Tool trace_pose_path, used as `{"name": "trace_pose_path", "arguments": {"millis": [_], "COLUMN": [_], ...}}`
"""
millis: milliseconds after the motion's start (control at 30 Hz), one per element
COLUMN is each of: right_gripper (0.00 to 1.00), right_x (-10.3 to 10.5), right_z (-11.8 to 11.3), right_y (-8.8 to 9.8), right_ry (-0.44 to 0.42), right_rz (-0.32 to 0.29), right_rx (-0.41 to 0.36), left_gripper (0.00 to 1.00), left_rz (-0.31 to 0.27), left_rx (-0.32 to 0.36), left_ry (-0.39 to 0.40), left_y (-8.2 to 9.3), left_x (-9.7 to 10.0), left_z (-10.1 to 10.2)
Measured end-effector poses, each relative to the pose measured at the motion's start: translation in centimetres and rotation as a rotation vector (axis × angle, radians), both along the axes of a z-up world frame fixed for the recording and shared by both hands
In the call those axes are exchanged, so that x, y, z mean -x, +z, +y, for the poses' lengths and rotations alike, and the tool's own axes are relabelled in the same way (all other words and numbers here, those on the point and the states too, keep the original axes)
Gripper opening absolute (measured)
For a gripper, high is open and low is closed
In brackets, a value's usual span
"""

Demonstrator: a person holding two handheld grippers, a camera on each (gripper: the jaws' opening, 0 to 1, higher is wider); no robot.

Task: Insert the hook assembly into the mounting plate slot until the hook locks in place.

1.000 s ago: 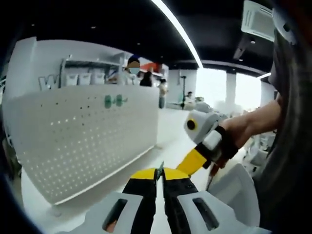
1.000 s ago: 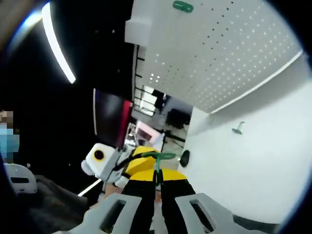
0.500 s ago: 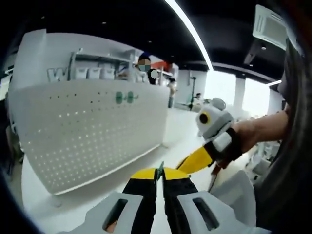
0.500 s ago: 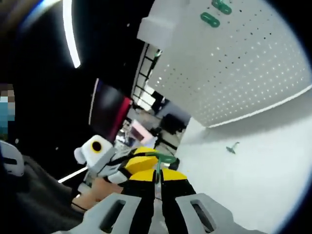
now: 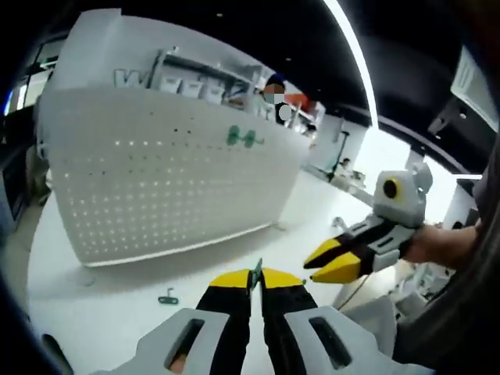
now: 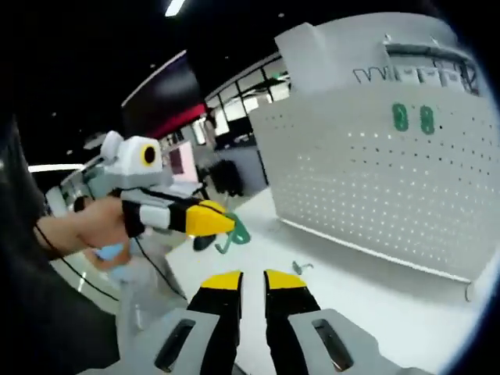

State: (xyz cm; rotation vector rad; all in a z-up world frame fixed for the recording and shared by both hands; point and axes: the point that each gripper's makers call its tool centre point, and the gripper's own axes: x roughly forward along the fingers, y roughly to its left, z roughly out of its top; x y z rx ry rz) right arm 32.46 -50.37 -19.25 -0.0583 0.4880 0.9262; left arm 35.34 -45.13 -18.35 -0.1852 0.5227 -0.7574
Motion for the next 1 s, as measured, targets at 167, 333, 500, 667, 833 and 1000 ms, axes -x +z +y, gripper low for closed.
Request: {"name": "trace_pose_path", "arguments": {"millis": [167,333,500,667,833,1000], "right_gripper": [0.10,0.10,0.09,0.09,0.05,0.03], "right_x": [0.5,1.0,0.8,0.4,0.0,-0.2], "right_z": [0.3,1.2,1.9,2.7,2.7,2.5], "right_y": [0.6,1.4,1.3,1.0,0.8,1.1], "right_ry": [-0.007,0.008,0.016,0.025,0.033,0.036], "right_rz": [-0.075,-0.169,-0.231,-0.241,-0.246,-0.278], "right_rx": [0.034,0.081,0.137,0.150,0.173,0.184], "left_gripper": [0.03,0.03,0.03,0.03,0.03,0.03], "left_rz": [0.066,0.174,0.188,0.212,0.219,0.252], "left_rx": [0.025,0.203,0.179,0.195,0.218,0.260], "left_ry": [0.029,0.068,0.067,0.050,0.018,0.022], "left_y": [-1.0,-0.6,-1.0,-1.1,-0.6,-0.5], "left_x": [0.1,0.3,0.5,1.0,1.7,1.7], "left_z": [-0.1,-0.6,-1.0,-1.9,-2.8,-2.8]}}
